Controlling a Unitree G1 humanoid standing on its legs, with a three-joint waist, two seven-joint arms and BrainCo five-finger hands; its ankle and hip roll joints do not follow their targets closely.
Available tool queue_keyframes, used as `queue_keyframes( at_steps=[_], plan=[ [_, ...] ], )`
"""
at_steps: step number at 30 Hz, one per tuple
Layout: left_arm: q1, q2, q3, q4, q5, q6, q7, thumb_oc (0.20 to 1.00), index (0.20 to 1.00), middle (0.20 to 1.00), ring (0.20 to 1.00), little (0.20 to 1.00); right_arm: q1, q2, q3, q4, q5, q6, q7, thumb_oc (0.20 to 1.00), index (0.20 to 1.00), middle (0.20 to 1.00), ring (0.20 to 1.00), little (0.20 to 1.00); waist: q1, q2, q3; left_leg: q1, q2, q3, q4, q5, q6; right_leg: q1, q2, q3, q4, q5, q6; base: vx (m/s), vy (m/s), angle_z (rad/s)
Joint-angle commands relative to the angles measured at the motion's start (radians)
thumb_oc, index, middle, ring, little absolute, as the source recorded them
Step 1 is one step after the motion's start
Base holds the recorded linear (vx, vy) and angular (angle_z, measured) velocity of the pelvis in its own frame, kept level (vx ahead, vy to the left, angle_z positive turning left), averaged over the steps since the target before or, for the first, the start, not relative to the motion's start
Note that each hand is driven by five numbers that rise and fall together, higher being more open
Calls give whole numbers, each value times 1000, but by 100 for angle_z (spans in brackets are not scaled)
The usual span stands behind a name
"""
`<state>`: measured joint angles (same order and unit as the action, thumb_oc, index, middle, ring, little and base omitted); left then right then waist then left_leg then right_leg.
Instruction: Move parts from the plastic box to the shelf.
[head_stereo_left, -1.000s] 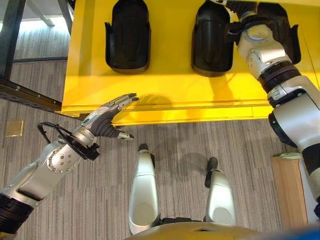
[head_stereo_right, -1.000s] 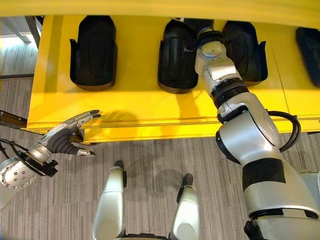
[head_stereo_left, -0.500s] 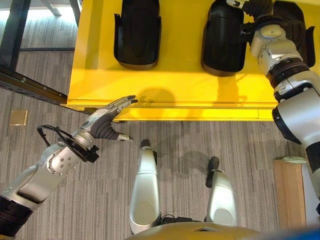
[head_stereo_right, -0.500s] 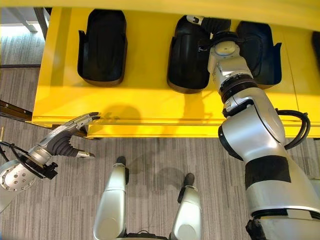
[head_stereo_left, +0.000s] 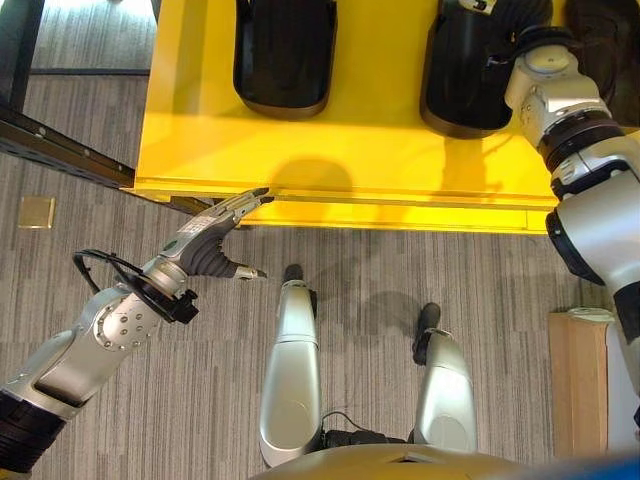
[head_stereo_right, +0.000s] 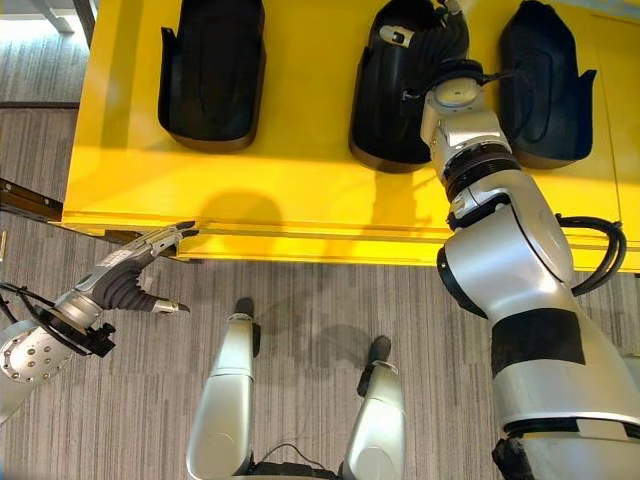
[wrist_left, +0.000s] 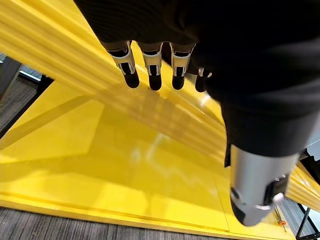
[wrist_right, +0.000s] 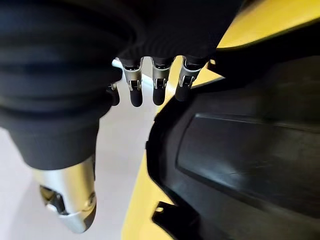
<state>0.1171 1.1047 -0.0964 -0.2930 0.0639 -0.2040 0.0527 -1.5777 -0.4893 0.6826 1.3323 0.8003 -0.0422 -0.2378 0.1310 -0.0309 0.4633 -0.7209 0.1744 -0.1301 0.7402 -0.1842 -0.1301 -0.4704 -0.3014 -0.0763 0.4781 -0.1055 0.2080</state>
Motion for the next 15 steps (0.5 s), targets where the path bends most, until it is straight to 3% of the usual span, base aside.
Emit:
queue_keyframes(
  at_steps=[1, 15],
  plan=[
    [21, 6, 14, -76, 2, -25, 39, 1000, 1000, 1000, 1000, 1000, -128, -47, -36, 34, -5, -34, 0, 1000, 1000, 1000, 1000, 1000, 31, -1, 11, 6, 11, -1, -127, 103, 30, -43, 0, 33, 182, -85, -60, 0, 0, 0],
    [4, 4, -6, -74, 8, -25, 51, 1000, 1000, 1000, 1000, 1000, -125, -81, -35, 50, -22, -24, -3, 1000, 1000, 1000, 1000, 1000, 53, 9, 26, -45, -1, -13, -113, 103, 37, -77, -5, 23, 193, -84, -58, 2, 5, 2]
  ],
)
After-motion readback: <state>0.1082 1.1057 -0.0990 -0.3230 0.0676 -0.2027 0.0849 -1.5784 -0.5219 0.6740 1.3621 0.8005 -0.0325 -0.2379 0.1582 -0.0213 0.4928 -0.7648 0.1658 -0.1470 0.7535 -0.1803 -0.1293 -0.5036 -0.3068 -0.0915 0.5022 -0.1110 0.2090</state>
